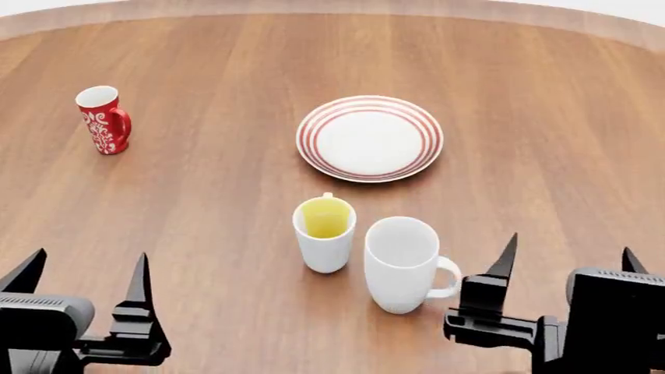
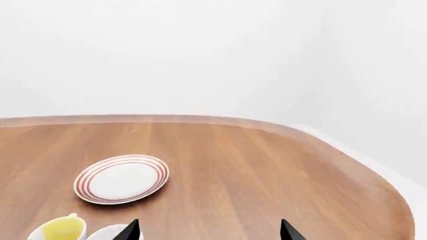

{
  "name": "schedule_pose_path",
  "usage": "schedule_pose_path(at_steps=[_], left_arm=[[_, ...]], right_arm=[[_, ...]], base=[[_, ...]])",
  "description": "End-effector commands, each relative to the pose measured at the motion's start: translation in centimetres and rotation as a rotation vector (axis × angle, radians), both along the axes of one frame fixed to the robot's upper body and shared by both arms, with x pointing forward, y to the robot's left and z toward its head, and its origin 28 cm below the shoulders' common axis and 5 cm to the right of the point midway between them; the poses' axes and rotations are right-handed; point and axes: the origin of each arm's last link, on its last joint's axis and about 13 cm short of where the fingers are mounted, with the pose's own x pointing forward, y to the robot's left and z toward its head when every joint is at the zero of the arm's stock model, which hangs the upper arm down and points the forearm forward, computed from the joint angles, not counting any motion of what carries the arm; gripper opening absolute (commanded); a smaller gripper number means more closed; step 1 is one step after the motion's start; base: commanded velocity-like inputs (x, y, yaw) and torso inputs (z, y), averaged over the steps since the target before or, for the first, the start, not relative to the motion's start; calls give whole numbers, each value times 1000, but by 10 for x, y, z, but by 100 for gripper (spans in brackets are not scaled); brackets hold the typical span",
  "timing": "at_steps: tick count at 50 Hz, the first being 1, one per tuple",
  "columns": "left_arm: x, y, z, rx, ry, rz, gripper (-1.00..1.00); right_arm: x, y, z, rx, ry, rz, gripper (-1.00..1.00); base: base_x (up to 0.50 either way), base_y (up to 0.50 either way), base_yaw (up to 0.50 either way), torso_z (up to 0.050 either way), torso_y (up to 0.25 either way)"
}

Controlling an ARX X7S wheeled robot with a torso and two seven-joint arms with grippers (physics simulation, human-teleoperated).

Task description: Pick up the red mug and put it on the plate

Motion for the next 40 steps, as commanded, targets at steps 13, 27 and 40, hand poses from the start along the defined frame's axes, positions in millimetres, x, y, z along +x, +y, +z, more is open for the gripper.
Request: schedule_pose_path(at_steps=[13, 27, 40], left_arm=[[1, 2, 3, -2, -4, 6, 100], [3, 1, 2, 0, -4, 10, 100], [4, 2, 0, -1, -2, 14, 100]], right_arm=[[-6, -24, 19, 38, -14, -121, 100], [-4, -25, 16, 44, -2, -110, 100], [-2, -25, 15, 44, 4, -107, 100]], base=[[465, 0, 0, 0, 0], [500, 0, 0, 0, 0], [500, 0, 0, 0, 1]])
